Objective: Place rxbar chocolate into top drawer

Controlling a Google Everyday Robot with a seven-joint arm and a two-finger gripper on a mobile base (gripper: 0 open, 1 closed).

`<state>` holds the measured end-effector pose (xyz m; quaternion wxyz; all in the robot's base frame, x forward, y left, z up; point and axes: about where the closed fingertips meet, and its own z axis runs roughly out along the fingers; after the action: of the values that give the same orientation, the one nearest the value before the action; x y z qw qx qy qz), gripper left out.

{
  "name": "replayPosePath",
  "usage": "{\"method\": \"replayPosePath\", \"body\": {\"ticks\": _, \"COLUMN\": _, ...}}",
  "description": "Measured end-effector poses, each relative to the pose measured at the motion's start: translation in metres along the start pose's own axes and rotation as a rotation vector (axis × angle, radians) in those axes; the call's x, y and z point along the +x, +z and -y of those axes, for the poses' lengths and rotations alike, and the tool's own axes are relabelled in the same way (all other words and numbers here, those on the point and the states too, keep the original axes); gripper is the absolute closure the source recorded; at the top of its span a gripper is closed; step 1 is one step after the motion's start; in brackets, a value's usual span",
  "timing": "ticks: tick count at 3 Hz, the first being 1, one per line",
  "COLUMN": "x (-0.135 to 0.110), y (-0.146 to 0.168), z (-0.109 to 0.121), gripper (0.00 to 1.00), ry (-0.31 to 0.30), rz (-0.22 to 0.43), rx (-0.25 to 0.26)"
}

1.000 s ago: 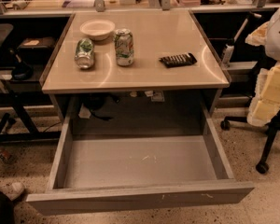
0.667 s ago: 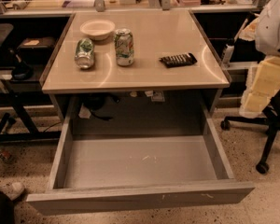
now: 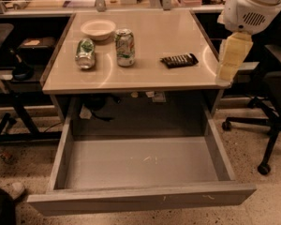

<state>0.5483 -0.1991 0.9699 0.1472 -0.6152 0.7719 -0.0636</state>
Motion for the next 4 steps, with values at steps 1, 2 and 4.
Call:
{"method": "replayPosePath", "body": {"ticks": 1, "x": -0.011, "y": 0.002, "z": 0.020, "gripper": 0.00, "ry": -0.019, "rz": -0.038, "rx": -0.001}}
{"method": "replayPosePath", "body": {"ticks": 2, "x": -0.016, "y": 0.001, "z": 0.024, "gripper": 0.00, "ry": -0.023, "rz": -0.025, "rx": 0.015}}
{"method": "replayPosePath", "body": {"ticks": 4, "x": -0.028, "y": 0.028, "z": 0.056, "gripper": 0.00, "ry": -0.043, "rz": -0.001, "rx": 0.026}}
